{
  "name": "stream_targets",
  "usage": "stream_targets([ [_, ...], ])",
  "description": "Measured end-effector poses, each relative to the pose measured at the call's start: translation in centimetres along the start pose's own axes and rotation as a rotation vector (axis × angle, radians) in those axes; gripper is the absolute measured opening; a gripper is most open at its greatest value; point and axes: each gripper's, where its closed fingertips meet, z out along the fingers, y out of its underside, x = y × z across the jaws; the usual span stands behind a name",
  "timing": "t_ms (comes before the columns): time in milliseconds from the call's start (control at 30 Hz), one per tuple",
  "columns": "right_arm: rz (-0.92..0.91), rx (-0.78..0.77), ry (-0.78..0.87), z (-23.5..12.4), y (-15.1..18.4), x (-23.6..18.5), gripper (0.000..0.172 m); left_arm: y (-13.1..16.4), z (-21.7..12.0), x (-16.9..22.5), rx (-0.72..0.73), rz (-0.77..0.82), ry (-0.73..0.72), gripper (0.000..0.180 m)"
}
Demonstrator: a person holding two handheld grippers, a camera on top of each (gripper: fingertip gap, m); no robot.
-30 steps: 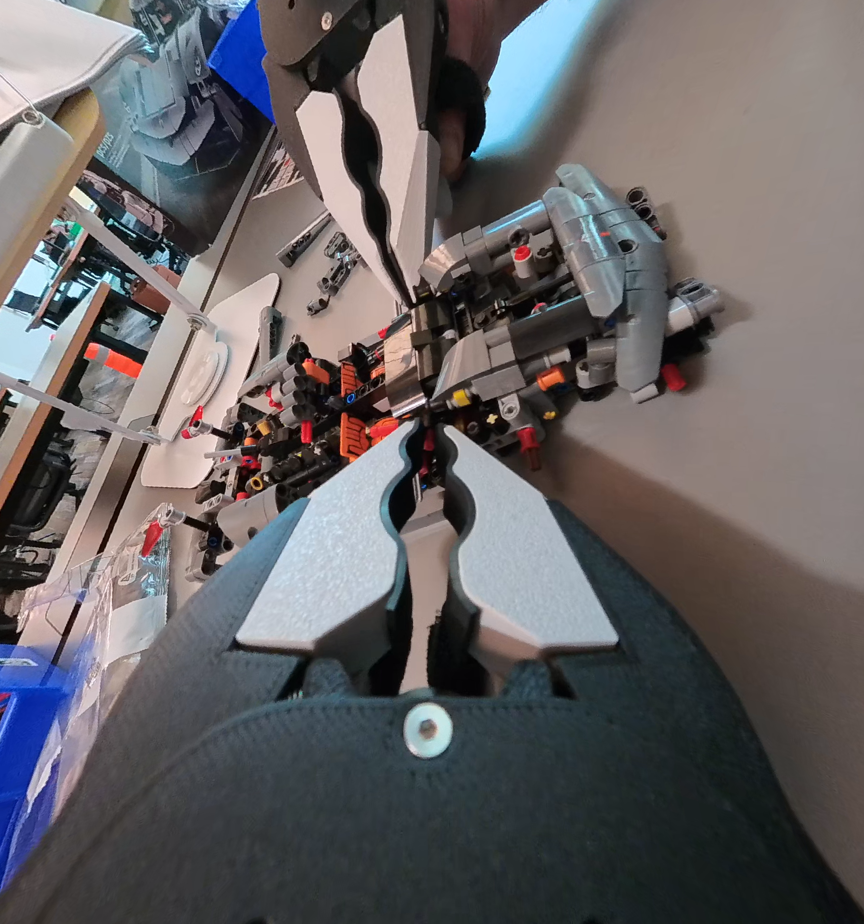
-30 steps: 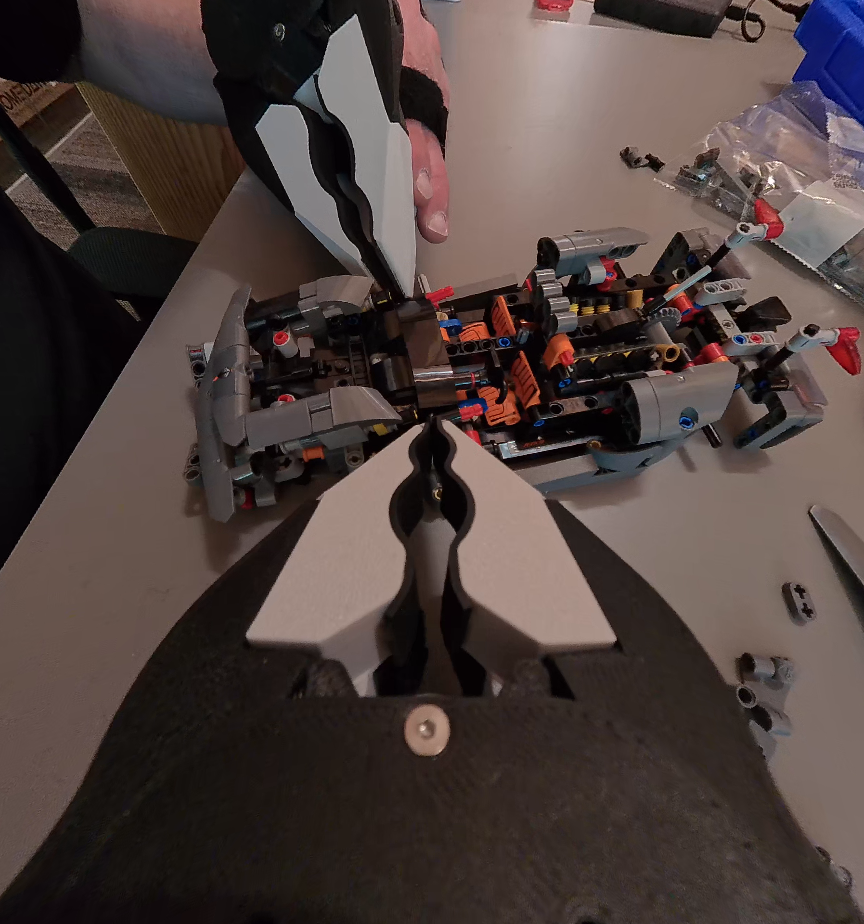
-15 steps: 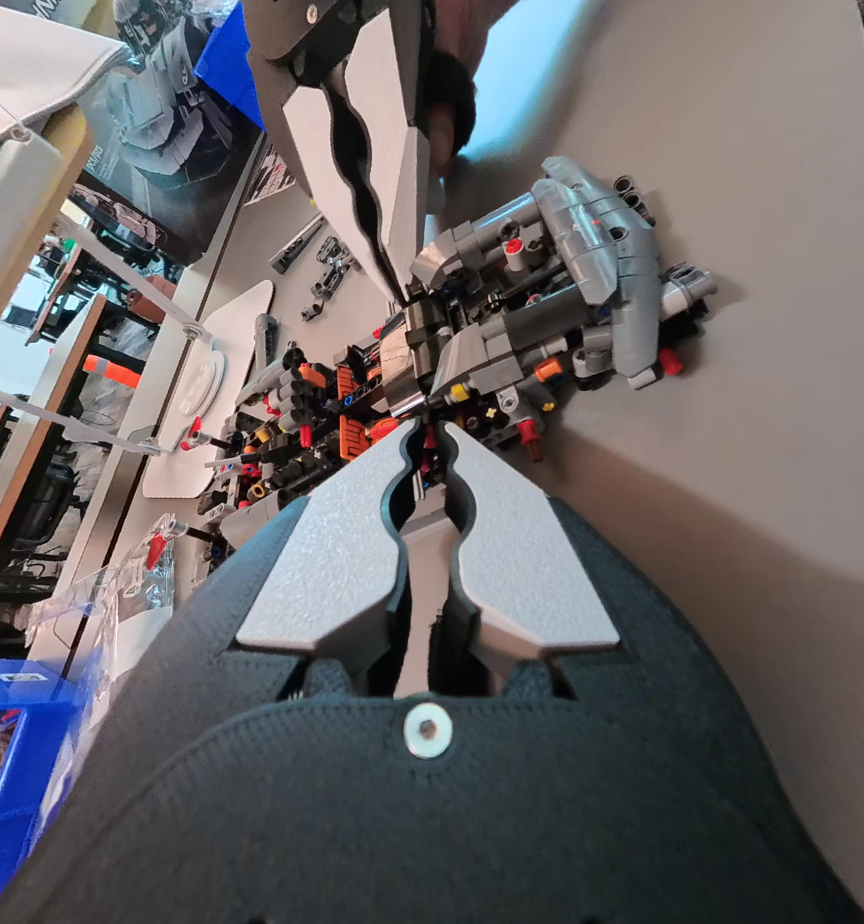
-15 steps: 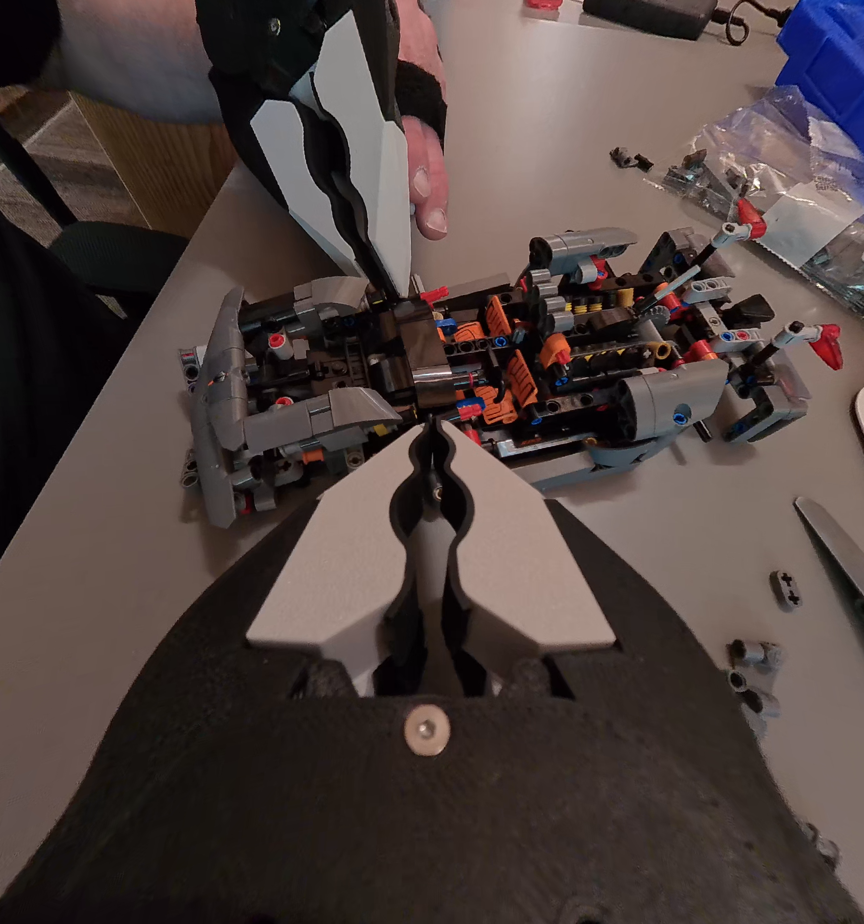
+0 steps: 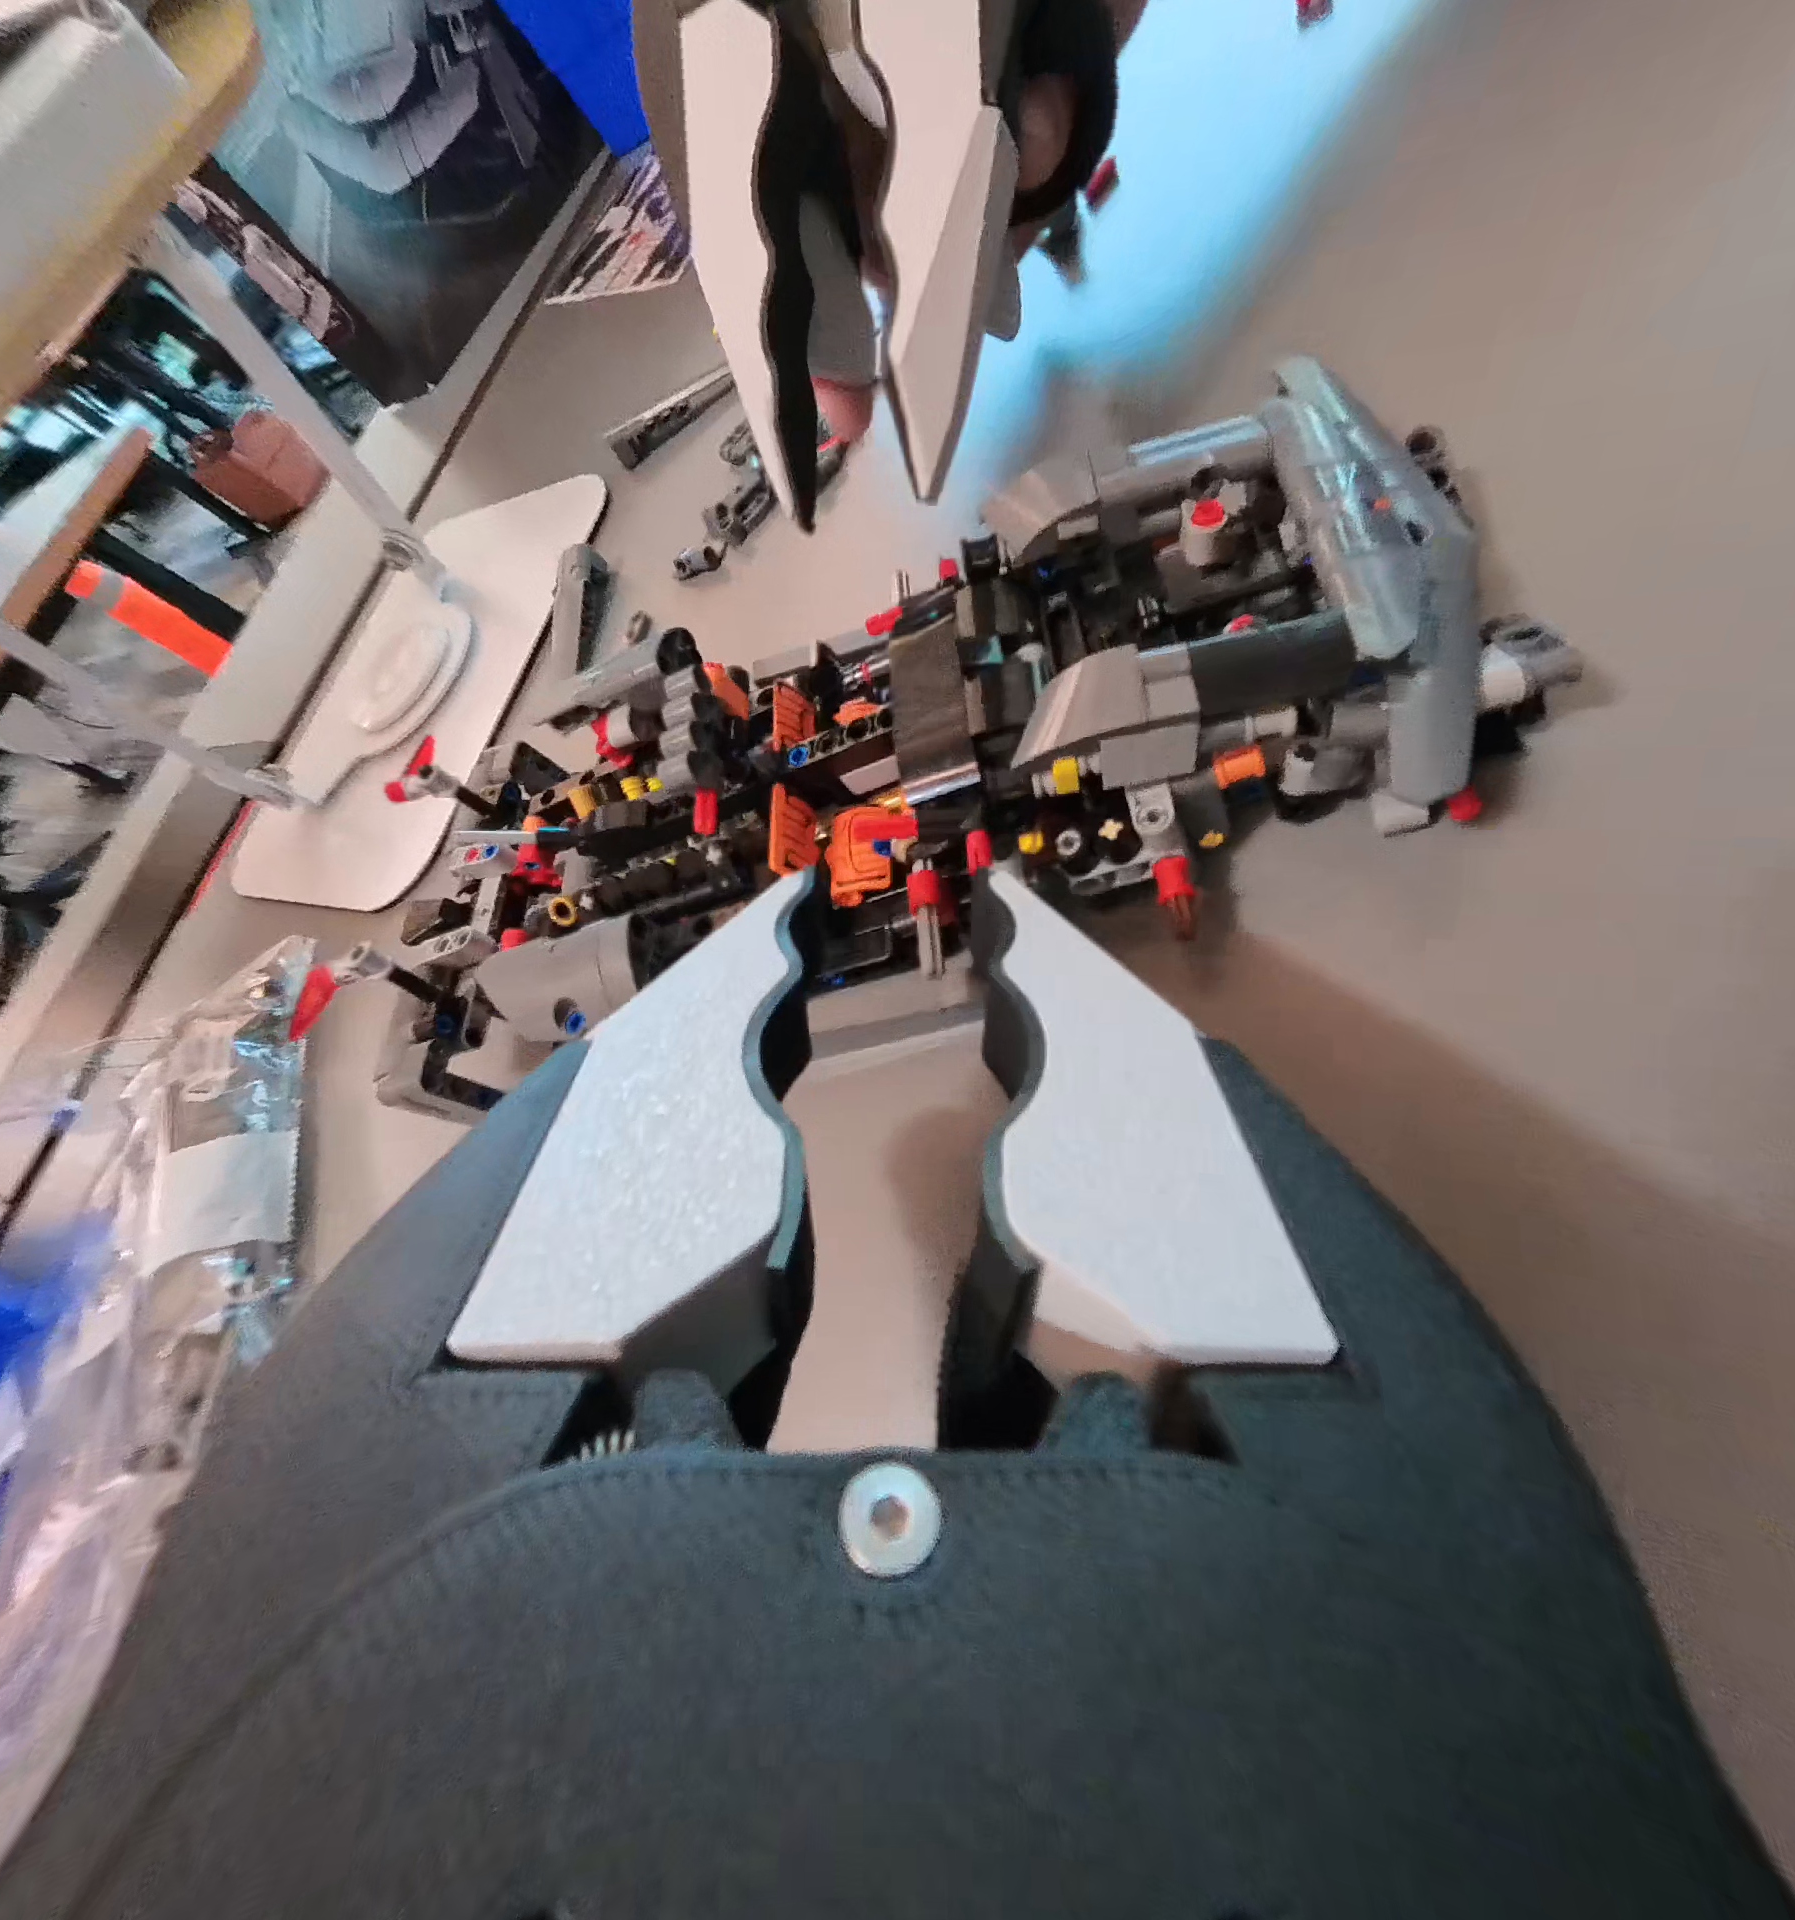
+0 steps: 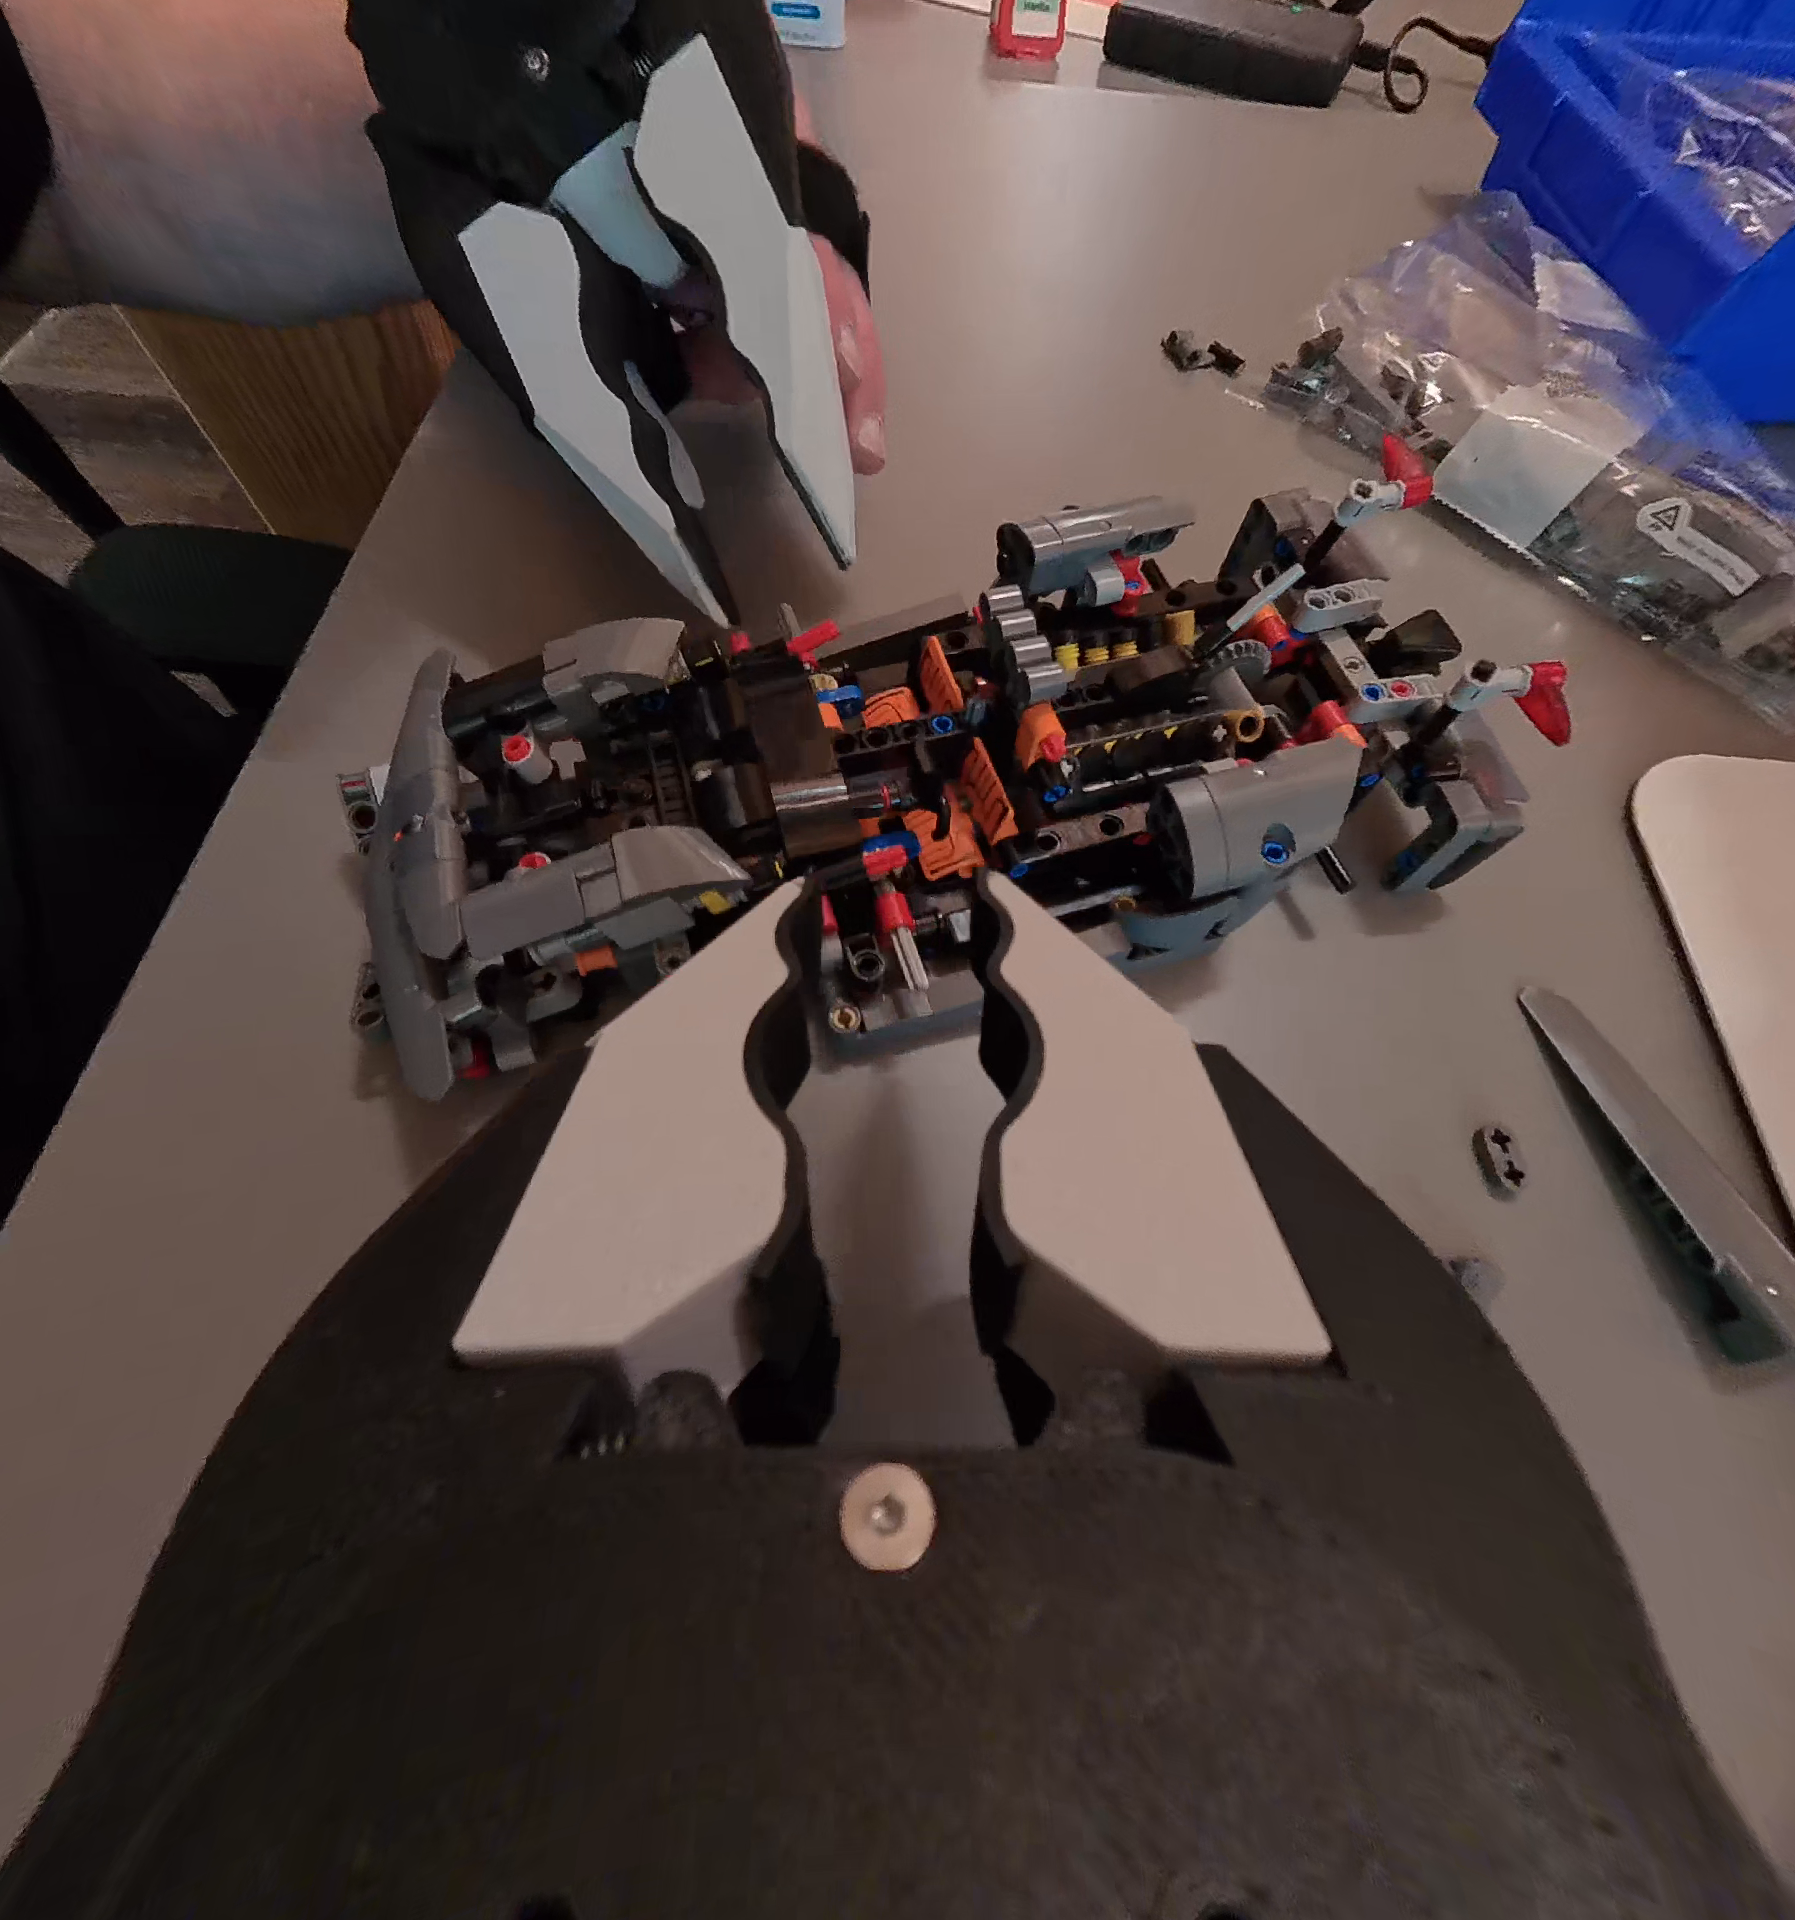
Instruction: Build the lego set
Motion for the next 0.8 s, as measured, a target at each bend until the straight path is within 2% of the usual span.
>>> stream_targets([
  [133, 0.066, -0.019, -0.094, 0.7, 0.2, -0.3, 0.033, -0.2, 0.6, 0.5, 0.0, -0.085, 0.093, 0.033],
  [233, 0.107, -0.041, -0.167, 1.3, 0.8, -0.6, 0.038, 0.1, 1.2, 0.4, -0.022, -0.084, 0.104, 0.032],
  [433, 0.114, -0.042, -0.27, 1.6, 0.5, -1.1, 0.029, 0.4, 1.5, 0.8, -0.024, -0.122, 0.163, 0.026],
  [633, 0.155, -0.058, -0.39, 1.7, 0.7, -1.5, 0.029, 0.3, 1.6, 1.0, -0.019, -0.131, 0.217, 0.022],
  [800, 0.104, -0.074, -0.437, 1.6, 0.6, -1.7, 0.027, 0.3, 1.7, 1.1, -0.014, -0.122, 0.235, 0.021],
])
